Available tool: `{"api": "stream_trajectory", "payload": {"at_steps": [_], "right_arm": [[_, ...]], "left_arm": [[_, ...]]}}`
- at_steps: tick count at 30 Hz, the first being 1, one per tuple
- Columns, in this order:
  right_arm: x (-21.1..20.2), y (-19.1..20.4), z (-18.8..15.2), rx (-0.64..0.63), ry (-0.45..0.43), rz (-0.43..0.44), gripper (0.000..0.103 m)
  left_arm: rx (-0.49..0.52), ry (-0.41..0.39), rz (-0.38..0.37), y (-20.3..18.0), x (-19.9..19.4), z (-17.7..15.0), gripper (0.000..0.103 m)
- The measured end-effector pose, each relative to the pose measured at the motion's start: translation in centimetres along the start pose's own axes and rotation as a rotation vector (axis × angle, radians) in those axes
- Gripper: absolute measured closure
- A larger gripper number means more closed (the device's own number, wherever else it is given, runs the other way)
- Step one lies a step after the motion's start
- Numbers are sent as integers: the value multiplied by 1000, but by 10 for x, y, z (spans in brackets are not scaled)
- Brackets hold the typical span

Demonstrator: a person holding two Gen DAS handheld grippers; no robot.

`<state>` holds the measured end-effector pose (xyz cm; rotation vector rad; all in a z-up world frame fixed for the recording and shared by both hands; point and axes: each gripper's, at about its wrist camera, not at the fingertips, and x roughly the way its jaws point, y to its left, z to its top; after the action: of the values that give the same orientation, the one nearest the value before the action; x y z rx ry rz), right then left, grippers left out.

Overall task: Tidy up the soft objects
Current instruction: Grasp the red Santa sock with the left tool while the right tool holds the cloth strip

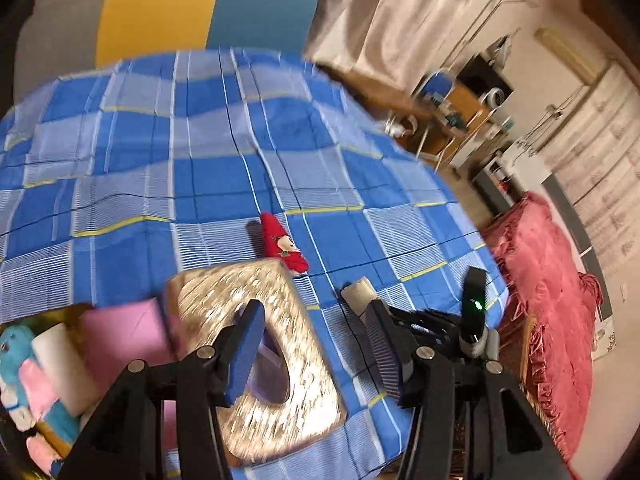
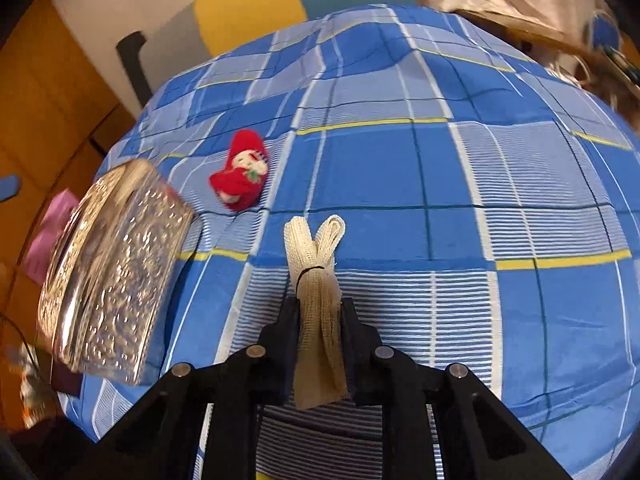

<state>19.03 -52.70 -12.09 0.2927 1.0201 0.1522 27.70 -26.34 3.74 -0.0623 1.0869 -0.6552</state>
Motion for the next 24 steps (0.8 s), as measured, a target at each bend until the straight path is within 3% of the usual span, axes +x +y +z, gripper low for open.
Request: {"api": "stream_trajectory", "payload": {"at_steps": [2,5,10,18,24], "right_arm": [[3,4,0,-6,7,-3,78],[5,13,-1,-50,20,-49,76],[8,16,-4,-69,42,-83,76],[9,11,-2,-35,62,-78,77],[11,4,1,22,78,-48,77]], "left_arm": [[26,46,64,-12,23,15,50],[20,72,81,-20,49,34,50],[-18,195,149,-17,108,60,49],[-47,316,278,-9,176,71,49],[-42,382,326,-6,210,68,49]]}}
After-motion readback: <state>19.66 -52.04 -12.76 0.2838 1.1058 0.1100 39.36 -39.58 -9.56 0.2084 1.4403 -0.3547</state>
